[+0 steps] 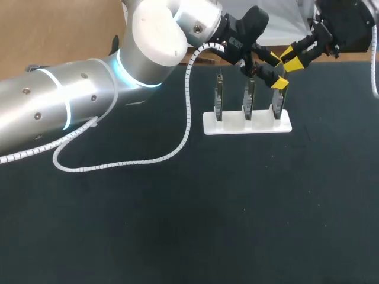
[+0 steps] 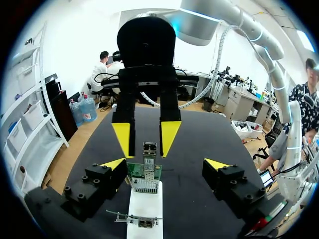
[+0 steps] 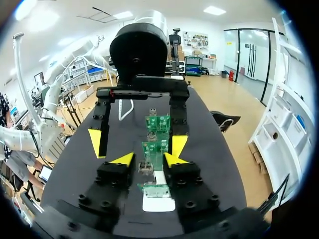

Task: Pick up the optical module with the left hand, and insert it into the network port with the right hand.

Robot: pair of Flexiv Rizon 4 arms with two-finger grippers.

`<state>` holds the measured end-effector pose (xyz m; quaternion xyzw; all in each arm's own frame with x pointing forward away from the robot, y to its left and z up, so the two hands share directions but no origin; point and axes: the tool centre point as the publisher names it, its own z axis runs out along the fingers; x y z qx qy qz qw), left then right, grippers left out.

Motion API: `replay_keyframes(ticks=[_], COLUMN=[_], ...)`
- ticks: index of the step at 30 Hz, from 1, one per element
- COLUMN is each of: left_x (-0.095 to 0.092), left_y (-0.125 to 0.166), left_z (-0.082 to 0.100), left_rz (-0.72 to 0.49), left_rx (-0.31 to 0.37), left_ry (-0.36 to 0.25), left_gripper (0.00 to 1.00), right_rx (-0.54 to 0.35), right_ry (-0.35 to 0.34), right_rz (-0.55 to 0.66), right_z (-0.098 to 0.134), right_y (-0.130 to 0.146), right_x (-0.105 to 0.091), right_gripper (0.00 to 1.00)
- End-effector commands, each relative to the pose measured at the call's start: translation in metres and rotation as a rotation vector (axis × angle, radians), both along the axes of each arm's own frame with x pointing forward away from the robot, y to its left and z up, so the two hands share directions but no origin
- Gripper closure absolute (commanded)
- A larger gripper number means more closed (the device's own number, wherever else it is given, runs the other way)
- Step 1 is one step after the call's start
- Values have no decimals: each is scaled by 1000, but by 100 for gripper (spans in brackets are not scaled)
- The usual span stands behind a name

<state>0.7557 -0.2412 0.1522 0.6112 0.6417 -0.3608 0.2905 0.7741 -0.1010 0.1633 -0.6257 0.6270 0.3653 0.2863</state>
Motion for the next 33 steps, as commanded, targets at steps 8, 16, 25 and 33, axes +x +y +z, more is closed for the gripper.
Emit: replay_keyframes(ticks=[8, 16, 25, 33], left_x=[0, 0, 0, 0], left_y=[0, 0, 0, 0], left_z=[0, 0, 0, 0], left_rz=[0, 0, 0, 0], left_rx=[1, 1, 1, 1], left_ry=[0, 0, 0, 0], left_gripper=[0, 0, 0, 0], right_rx=[38, 64, 97, 98], right_ry=[-29, -17, -5, -15], right_rz=[-33, -53, -54, -57], right_z=[19, 25, 28, 27], right_y=[-6, -13, -15, -7], right_x=[-4, -2, -3, -5], right_gripper=[0, 0, 62, 100])
